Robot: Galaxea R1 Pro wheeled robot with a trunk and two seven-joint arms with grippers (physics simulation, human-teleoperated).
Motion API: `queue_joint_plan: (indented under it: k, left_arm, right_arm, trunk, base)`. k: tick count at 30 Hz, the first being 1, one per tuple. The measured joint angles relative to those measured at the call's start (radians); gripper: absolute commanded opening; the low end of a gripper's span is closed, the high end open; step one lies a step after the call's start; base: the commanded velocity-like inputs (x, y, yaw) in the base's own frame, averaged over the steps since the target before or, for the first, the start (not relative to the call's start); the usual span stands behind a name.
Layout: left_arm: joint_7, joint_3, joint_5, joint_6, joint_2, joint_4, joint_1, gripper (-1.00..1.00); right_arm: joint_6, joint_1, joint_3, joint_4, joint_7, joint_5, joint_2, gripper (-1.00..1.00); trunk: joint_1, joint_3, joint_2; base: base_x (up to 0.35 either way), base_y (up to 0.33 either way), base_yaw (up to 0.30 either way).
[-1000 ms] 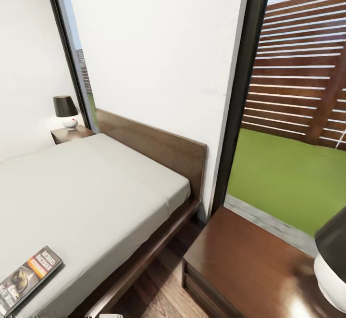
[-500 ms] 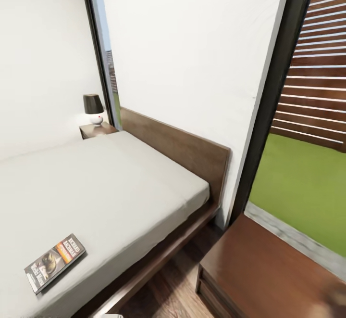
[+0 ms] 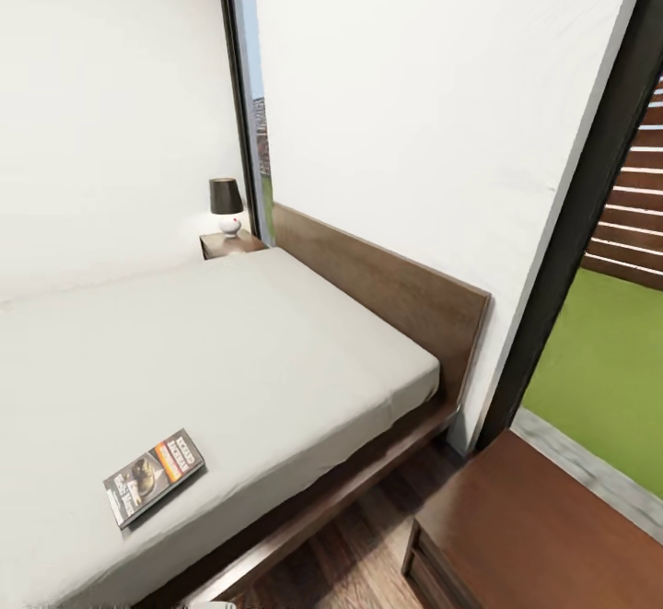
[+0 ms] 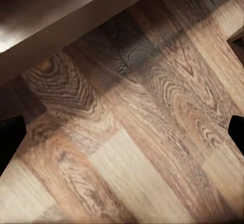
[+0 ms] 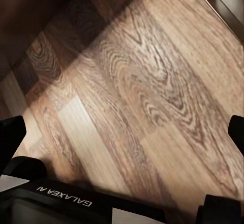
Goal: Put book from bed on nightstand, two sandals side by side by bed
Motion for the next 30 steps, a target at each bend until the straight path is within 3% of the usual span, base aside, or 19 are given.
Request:
queue_joint_plan:
  k: [30]
  left_arm:
    - [0.000,0.000,0.000,0.000,-0.005,0.001,0.000,1.00]
  right_arm:
    - [0.000,0.000,0.000,0.000,0.000,0.000,0.000,1.00]
  trunk:
    - [0.000,0.000,0.000]
  base:
    - [0.000,0.000,0.286]
